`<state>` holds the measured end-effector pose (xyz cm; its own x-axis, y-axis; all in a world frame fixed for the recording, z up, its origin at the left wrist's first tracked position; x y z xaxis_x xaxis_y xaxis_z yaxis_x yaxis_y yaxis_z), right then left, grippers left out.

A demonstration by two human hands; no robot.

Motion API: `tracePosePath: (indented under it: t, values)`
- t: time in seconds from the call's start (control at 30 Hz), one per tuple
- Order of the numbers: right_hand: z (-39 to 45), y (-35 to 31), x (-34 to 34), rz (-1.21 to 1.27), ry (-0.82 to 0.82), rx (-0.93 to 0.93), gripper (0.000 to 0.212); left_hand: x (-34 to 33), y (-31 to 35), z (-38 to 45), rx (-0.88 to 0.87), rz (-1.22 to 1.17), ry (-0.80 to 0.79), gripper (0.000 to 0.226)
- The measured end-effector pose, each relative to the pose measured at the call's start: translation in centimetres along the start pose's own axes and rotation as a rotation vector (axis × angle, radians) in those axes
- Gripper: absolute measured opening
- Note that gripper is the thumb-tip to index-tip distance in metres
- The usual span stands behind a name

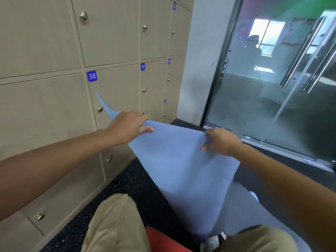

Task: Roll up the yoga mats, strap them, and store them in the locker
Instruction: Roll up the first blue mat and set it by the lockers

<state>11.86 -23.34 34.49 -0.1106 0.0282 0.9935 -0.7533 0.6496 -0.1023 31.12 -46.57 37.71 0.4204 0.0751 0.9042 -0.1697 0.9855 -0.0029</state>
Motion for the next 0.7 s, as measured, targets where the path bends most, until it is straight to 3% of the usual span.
tracePosePath:
  t: [0.17,0.33,0.53,0.7]
  values:
    - [0.5,2.1,8.6,-0.267,0.453,0.087,0.029,1.4,2.8,2.1,0.123,-0.13,0.175,0.046]
    - [-3.2,4.5,13.3,-0.459,0.769,0.167,0.027,3.8,5.9,4.3,0.116,-0.159,0.268,0.048]
    - [-10.5,6.6,16.2,-0.529,0.888,0.131,0.027,4.7,11.4,4.4,0.056,-0.206,0.233,0.044]
    - [-19.6,6.2,10.8,-0.477,0.859,0.172,0.015,2.6,15.0,-0.6,-0.046,-0.234,0.137,0.037]
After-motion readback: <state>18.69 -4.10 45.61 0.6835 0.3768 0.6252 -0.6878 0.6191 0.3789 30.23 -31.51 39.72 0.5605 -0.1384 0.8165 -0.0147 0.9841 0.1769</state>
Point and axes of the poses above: each hand's wrist, its own z-axis towards the middle knuckle, its own x-axis out of the back of the hand, y = z × x, the point moved 7 cm from there along z, towards the middle knuckle
